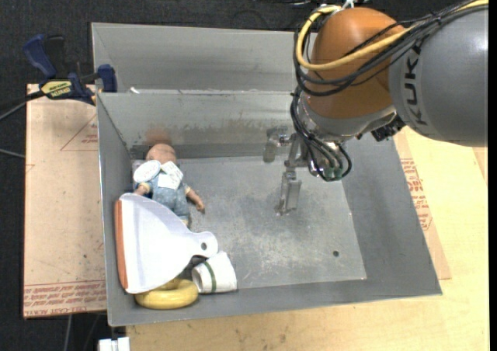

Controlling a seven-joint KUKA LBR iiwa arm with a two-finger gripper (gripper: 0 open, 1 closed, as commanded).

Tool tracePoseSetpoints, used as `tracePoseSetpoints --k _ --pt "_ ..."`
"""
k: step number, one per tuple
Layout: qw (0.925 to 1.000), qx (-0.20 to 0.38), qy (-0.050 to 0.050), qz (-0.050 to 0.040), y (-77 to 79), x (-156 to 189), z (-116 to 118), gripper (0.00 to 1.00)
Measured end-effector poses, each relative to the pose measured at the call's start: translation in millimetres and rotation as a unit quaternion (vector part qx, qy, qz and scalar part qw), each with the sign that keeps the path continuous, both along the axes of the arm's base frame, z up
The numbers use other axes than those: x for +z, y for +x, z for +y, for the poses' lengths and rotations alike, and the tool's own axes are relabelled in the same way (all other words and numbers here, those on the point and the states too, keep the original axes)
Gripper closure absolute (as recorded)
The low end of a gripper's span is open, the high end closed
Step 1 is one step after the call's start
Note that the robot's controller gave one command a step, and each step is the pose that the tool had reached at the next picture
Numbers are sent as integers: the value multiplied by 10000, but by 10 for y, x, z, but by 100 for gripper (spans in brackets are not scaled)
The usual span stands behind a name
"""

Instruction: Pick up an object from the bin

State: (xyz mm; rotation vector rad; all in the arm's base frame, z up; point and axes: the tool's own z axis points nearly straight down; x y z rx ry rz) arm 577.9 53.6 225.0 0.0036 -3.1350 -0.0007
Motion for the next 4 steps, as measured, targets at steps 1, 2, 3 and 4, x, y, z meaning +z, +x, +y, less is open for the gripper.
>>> tracePoseSetpoints --k 1,2,3,4 --pt "10000 -7 3 -41 13 50 -3 0" --pt "9996 272 4 -57 -188 -353 145 0" --pt "9982 596 10 -36 -738 -649 104 0" --pt "9997 252 3 -16 -931 -757 192 0"
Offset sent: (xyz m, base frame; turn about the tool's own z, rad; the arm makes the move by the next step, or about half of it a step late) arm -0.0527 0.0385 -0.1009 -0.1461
